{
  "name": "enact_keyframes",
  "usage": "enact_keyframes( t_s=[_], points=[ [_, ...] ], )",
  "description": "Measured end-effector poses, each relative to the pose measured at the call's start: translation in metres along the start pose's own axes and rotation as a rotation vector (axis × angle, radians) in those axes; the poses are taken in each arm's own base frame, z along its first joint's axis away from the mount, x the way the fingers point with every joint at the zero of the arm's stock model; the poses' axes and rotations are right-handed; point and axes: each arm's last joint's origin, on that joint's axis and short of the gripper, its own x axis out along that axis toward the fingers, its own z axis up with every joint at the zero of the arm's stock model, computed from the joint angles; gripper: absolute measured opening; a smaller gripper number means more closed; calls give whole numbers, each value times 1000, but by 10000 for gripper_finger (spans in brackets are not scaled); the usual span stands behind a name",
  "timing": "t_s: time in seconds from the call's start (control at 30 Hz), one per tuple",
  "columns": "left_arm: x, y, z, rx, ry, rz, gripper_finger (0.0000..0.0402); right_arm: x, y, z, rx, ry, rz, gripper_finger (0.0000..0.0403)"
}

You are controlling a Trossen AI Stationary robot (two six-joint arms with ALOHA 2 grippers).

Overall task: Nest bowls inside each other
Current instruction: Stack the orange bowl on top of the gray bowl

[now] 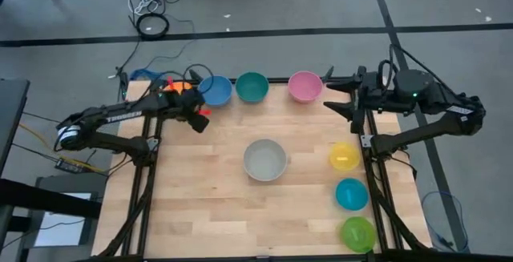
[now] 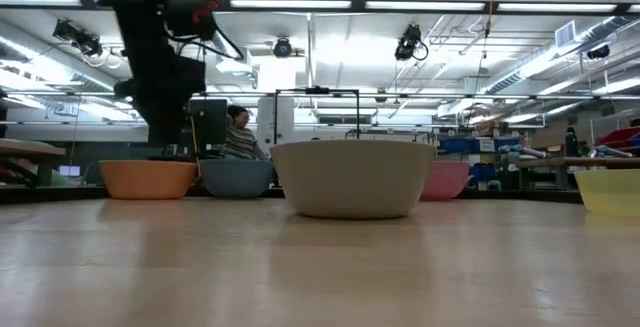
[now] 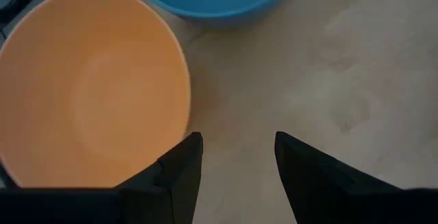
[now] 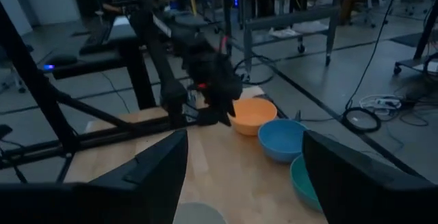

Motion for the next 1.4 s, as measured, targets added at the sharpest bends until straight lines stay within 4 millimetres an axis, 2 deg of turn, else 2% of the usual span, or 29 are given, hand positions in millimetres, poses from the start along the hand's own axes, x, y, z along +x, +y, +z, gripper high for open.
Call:
enact_keyframes(
  t_s=[0.17,0.33,0.53,1.03,1.23,1.4],
  points=[
    [-1,3,21,113,140,41,195,1,0,-1,-2,7,5,274],
    [3,13,36,152,191,85,204,-1,0,-2,-5,19,3,274],
    [22,24,39,155,296,115,217,-6,-2,-3,-6,29,1,272],
    [54,14,42,199,395,66,217,-21,-7,-1,-22,-9,0,269],
    [68,10,44,206,411,65,190,-24,-9,-4,-31,9,-27,263],
    [72,9,44,204,429,43,126,-28,-11,-6,-38,18,-57,259]
  ],
)
